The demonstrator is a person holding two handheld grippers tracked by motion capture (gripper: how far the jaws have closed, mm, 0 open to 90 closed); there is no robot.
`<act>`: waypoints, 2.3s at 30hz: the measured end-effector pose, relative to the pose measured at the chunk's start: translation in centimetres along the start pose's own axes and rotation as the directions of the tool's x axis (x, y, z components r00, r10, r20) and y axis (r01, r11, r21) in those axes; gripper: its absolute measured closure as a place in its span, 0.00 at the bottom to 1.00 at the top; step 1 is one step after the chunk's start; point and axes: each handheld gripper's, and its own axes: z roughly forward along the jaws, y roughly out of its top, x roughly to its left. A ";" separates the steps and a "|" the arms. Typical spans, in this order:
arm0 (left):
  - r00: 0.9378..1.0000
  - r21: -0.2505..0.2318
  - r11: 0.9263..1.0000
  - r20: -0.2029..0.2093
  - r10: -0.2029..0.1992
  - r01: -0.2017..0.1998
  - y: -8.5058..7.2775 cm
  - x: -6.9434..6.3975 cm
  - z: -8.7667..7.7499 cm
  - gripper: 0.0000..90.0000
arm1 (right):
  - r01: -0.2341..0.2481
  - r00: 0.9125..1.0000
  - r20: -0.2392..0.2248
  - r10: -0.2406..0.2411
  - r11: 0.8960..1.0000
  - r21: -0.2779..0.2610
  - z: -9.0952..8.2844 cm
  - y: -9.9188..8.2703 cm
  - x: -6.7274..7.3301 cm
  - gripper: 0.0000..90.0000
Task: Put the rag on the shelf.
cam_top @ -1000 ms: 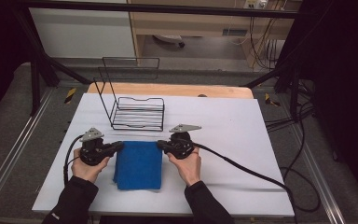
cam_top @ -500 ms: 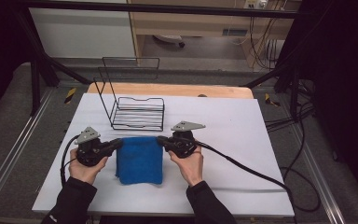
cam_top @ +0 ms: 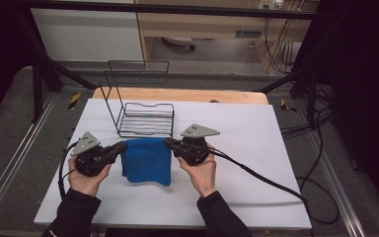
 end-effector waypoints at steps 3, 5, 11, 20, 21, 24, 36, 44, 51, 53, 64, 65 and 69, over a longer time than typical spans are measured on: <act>1.000 -0.029 1.000 -0.001 0.000 0.000 0.3 0.0 -0.5 0.94 | 0.006 1.000 -0.003 -0.006 1.000 -0.024 -0.3 0.4 0.2 0.95; 1.000 -0.038 0.999 -0.002 -0.001 0.000 0.4 -0.1 -0.6 0.94 | 0.009 1.000 -0.005 -0.009 0.999 -0.034 -0.4 0.6 0.3 0.95; 1.000 -0.073 0.997 -0.017 0.012 -0.013 0.9 -0.2 -1.1 0.94 | 0.039 0.999 0.001 -0.039 0.997 -0.061 -0.6 1.2 0.6 0.95; 1.000 -0.132 0.991 -0.023 0.014 -0.017 1.7 -0.1 -1.9 0.94 | 0.059 0.998 -0.004 -0.059 0.993 -0.106 -1.0 2.2 1.2 0.95; 1.000 -0.146 0.989 -0.026 0.015 -0.018 1.9 -0.1 -2.1 0.94 | 0.071 0.997 0.001 -0.072 0.991 -0.117 -1.1 2.5 1.4 0.95; 0.999 -0.168 0.985 -0.036 0.022 -0.028 2.4 0.0 -2.5 0.94 | 0.091 0.996 0.004 -0.091 0.987 -0.135 -1.3 3.0 1.7 0.95; 0.999 -0.224 0.973 -0.036 0.041 -0.048 4.2 -0.2 -2.8 0.94 | 0.133 0.991 0.029 -0.130 0.971 -0.200 -2.5 5.2 2.4 0.95; 0.998 -0.260 0.964 -0.036 0.052 -0.059 5.6 0.1 -3.0 0.94 | 0.159 0.987 0.047 -0.152 0.964 -0.215 -2.9 6.6 2.4 0.95; 0.996 -0.284 0.956 -0.068 0.060 -0.077 7.2 0.5 -3.1 0.94 | 0.169 0.985 0.058 -0.160 0.955 -0.244 -2.8 7.9 2.5 0.95; 0.996 -0.295 0.953 -0.068 0.059 -0.076 7.6 0.6 -3.2 0.94 | 0.174 0.985 0.062 -0.163 0.952 -0.250 -2.8 8.2 2.5 0.95; 0.995 -0.338 0.938 -0.078 0.060 -0.083 9.7 0.7 -3.5 0.94 | 0.185 0.983 0.076 -0.170 0.940 -0.287 -2.9 9.7 2.2 0.95; 0.995 -0.343 0.936 -0.079 0.060 -0.084 9.9 0.7 -3.5 0.94 | 0.185 0.982 0.079 -0.170 0.938 -0.291 -2.9 9.9 2.2 0.95; 0.995 -0.362 0.928 -0.082 0.064 -0.089 10.6 0.6 -3.5 0.94 | 0.204 0.978 0.100 -0.181 0.929 -0.308 -3.1 11.0 2.1 0.95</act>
